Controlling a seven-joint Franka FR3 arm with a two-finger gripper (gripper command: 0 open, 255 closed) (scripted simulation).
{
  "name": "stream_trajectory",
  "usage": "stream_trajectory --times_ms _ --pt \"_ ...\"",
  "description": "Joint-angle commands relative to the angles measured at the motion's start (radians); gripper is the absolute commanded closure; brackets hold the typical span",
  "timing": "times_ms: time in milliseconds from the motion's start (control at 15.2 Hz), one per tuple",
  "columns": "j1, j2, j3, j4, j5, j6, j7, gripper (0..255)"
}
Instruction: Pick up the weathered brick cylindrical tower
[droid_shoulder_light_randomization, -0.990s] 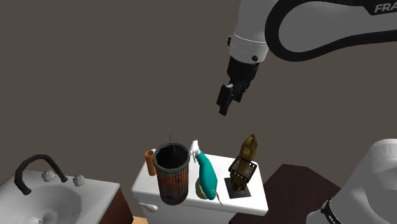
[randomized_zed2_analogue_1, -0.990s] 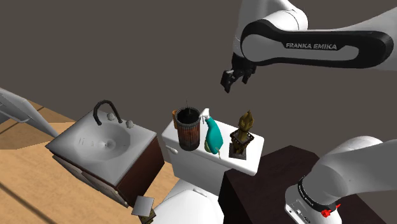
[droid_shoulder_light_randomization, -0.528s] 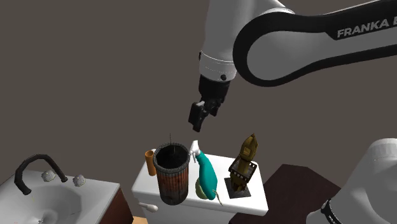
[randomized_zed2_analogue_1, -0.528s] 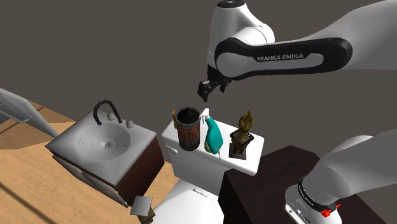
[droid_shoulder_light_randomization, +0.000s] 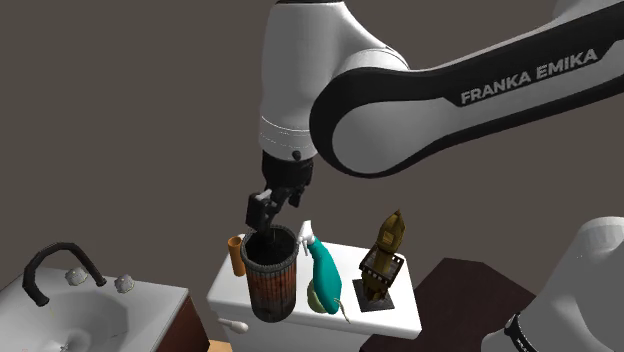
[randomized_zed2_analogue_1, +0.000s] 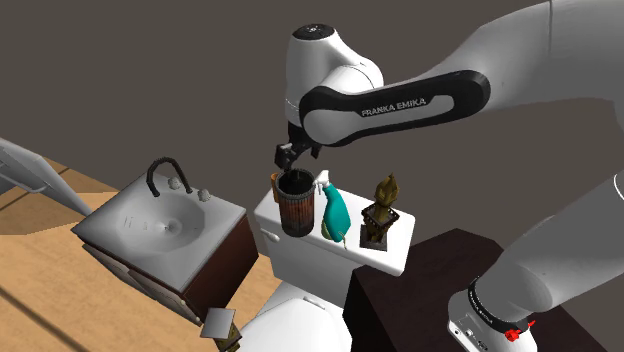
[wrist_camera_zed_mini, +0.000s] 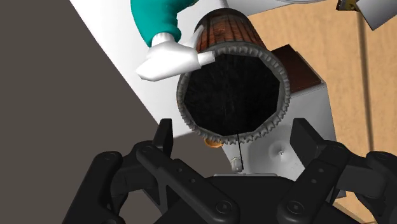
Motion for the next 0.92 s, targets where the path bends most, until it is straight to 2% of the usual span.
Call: stream_trajectory --times_ms 0,396,528,594,858 --pt "0.004 0.02 0.01 -0.003 -0.011 0.023 0.015 0" --pt "0.003 0.054 0.017 -0.062 -0.034 0.11 0.036 0" --pt "0.004 0.054 0.017 -0.062 -0.034 0.11 0.036 0" --pt "0.003 0.055 0.017 -0.061 -0.034 0.11 0.036 255" --pt "0.003 0.053 0.017 -0.062 -0.033 0.11 0.036 255"
